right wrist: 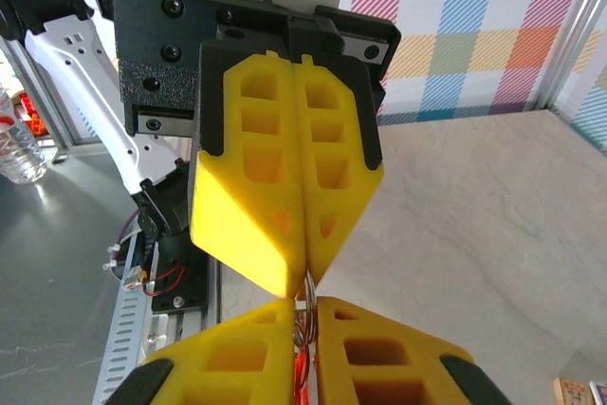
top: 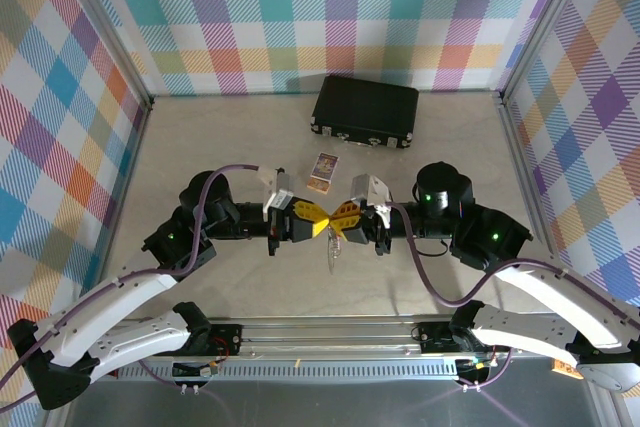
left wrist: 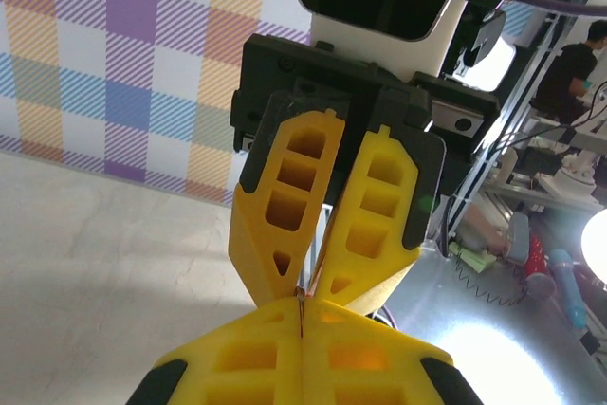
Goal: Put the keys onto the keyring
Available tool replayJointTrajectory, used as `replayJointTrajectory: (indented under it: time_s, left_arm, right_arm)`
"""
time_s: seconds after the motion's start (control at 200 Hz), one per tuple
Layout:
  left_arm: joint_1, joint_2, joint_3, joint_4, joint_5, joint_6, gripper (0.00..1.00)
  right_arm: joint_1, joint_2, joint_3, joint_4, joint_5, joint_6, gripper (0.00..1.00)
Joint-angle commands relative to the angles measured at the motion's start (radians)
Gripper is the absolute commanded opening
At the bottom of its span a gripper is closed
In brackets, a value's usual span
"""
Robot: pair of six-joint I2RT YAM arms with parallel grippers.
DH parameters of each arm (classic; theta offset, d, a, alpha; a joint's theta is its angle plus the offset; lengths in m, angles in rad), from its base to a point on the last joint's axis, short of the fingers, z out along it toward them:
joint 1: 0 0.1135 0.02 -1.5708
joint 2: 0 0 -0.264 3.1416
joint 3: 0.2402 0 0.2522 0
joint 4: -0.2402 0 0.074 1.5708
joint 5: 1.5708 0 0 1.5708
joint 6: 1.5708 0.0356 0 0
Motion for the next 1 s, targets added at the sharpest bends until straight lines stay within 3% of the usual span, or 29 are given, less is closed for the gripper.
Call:
replayJointTrajectory:
  time_s: [0.0, 0.14, 0.27, 0.385, 0.55, 0.76, 0.99]
  left_arm:
    - [-0.002, -0.011, -0.02, 0.176, 0.009, -0.058, 0.0]
    - [-0.002, -0.009, -0.041, 0.222, 0.009, -0.076, 0.0]
    - [-0.003, -0.019, -0.038, 0.16, -0.016, -0.041, 0.0]
    - [-0.002, -0.02, 0.008, -0.036, -0.055, 0.062, 0.0]
    - [-0.002, 0.037, 0.12, -0.29, -0.063, 0.183, 0.11]
    - [-0.004, 0.085, 0.174, -0.423, -0.057, 0.246, 0.04]
    - [-0.004, 0.085, 0.177, -0.409, -0.054, 0.246, 0.0]
  right_arm:
    - [0.006, -0.01, -0.024, 0.062, -0.037, 0.015, 0.1]
    - [0.006, -0.04, -0.041, 0.084, -0.02, 0.02, 0.0]
    - [0.006, -0.055, -0.035, 0.06, 0.016, 0.003, 0.0]
    - [0.006, -0.023, 0.02, -0.037, 0.051, -0.039, 0.0]
    - [0.006, 0.053, 0.114, -0.181, 0.039, -0.081, 0.0]
    - [0.007, 0.1, 0.157, -0.243, 0.032, -0.096, 0.0]
    - [0.007, 0.112, 0.165, -0.245, 0.034, -0.091, 0.0]
